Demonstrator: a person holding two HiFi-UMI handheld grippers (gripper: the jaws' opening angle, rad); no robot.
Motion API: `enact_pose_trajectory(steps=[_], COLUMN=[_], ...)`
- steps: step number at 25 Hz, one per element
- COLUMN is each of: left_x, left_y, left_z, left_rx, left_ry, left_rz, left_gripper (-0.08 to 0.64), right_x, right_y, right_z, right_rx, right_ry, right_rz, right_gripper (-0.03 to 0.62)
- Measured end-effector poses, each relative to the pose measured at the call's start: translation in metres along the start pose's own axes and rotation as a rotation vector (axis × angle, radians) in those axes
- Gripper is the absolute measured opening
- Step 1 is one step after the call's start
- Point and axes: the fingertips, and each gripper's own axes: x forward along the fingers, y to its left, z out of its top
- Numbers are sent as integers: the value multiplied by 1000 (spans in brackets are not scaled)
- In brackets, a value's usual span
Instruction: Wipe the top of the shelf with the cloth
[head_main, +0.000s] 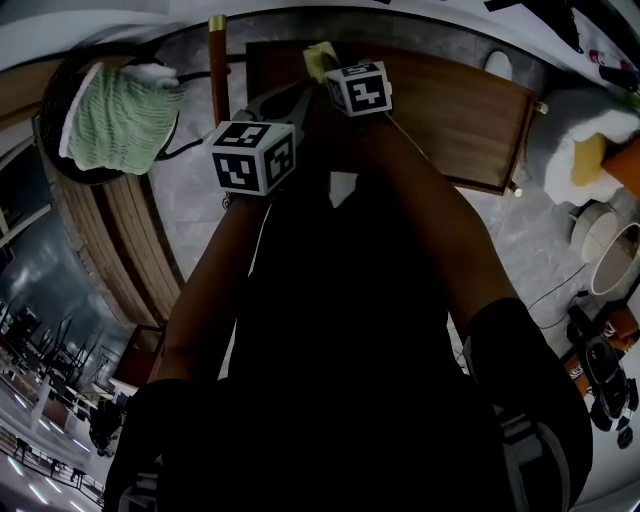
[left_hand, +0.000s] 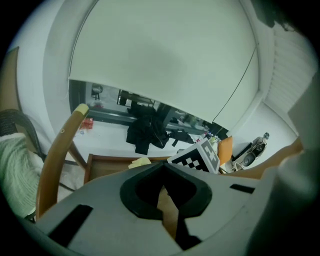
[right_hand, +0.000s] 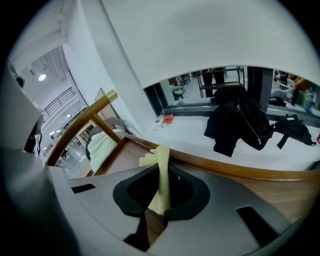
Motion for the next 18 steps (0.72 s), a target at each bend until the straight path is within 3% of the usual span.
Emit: enact_pose_trajectory(steps=[5,18], left_x=[30,104], left_y=[-26,-103], left_z=[-1,-20], left_rx=[53,26], left_ry=[-12,38], left_rz=[7,-75], left_gripper=[11,12], right_x=[-27,-91], right_y=[-39,-136], right_z=[-12,-40], right_rx=[18,65], right_ry=[-8,-28], right_rz=[-19,-89], right_gripper=[43,43])
